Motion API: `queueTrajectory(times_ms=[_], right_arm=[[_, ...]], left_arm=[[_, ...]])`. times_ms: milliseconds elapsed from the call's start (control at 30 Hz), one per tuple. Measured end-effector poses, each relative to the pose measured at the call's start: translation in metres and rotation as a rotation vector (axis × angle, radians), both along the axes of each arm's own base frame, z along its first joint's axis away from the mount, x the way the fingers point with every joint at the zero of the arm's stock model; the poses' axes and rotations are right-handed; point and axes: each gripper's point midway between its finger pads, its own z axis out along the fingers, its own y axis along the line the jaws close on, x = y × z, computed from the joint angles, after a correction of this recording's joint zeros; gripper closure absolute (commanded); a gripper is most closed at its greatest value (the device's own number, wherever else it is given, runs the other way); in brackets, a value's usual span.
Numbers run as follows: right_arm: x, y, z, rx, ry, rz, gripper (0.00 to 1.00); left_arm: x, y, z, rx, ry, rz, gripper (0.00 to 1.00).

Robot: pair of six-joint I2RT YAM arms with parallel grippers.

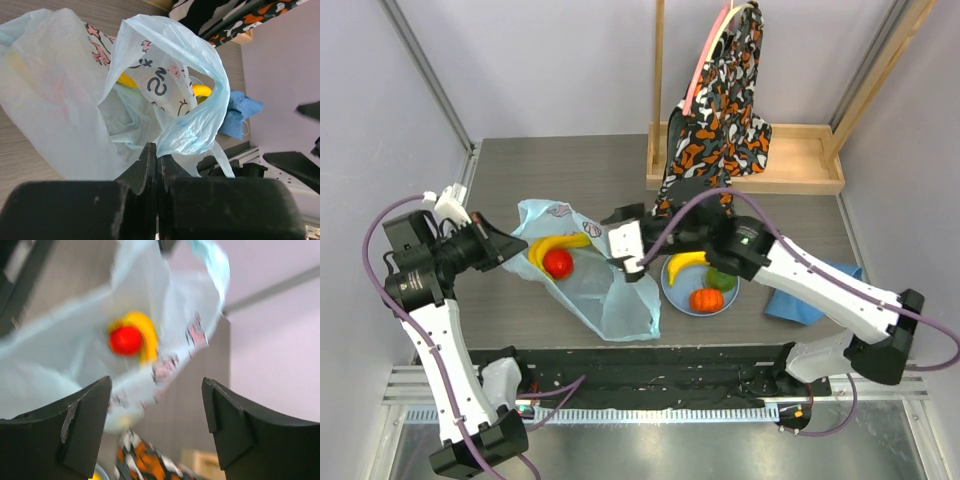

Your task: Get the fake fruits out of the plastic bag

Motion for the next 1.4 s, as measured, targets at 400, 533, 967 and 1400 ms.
queueTrajectory(times_ms=[400,533,967,1400], right_arm=[[0.033,0.099,-0.183,-0.225,0.474,-0.161,0.57],[0.053,0.098,-0.228,-0.276,0.455,-0.282,0.54],[0.010,0.097,-0.211,-0.334,0.384,-0.154,0.47],[0.043,0.135,-0.214,-0.258,0.221,-0.039,0.26]], left_arm=[[0.000,-0.004,0.029,0.011,-0.060,-0.032,1.00],[-0.014,-0.012,0.030,0.021,-0.033,-0.080,1.00],[-0.038,-0.018,0.086,0.172,-0.228,-0.071,1.00],[-0.030,0.008,0.000,0.214,0.051,-0.030,1.00]])
